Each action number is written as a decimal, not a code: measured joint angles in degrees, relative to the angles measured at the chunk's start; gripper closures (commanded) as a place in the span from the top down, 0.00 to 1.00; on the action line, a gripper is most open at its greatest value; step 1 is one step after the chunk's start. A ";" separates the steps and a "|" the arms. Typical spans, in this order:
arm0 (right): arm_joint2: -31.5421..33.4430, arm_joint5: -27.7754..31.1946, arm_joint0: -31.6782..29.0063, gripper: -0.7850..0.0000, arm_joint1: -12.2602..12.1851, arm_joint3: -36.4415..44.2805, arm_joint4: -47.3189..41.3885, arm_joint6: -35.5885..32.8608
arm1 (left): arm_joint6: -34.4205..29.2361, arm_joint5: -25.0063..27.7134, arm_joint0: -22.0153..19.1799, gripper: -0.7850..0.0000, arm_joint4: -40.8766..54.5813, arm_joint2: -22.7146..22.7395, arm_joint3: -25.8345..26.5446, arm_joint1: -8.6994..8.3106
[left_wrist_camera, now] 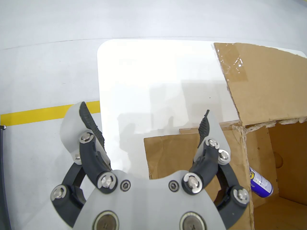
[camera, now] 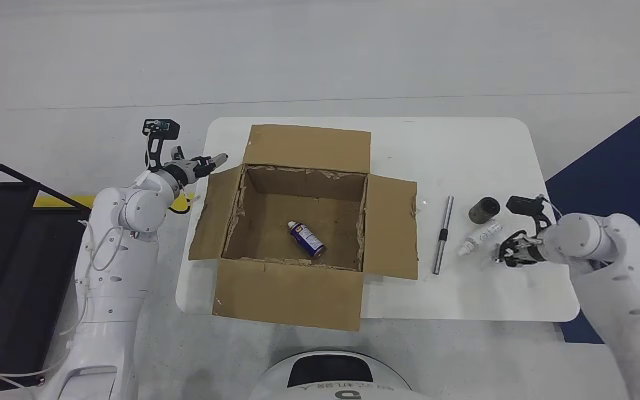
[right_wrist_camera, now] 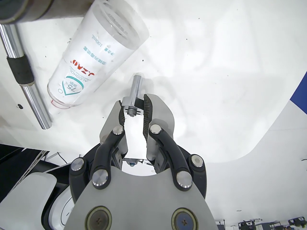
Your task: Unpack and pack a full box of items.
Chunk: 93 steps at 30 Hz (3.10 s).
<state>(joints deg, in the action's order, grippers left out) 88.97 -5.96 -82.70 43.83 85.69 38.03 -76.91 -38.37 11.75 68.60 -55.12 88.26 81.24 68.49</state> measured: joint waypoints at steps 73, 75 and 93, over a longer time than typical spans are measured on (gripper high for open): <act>-9.72 22.37 11.87 0.00 3.37 13.88 -54.65 6.18 | 0.00 0.00 0.00 1.00 0.00 0.00 0.00 0.00; -16.04 20.32 15.57 0.00 4.43 14.56 -51.52 8.57 | 0.00 0.00 0.00 1.00 0.00 0.00 0.00 0.00; -52.53 -0.07 38.38 0.66 15.47 3.21 -26.21 21.93 | 0.00 0.00 0.00 1.00 0.00 0.00 0.00 0.00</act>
<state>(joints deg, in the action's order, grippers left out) 36.44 -6.03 -44.32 59.31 88.90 11.82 -54.99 -38.37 11.75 68.60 -55.12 88.26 81.24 68.49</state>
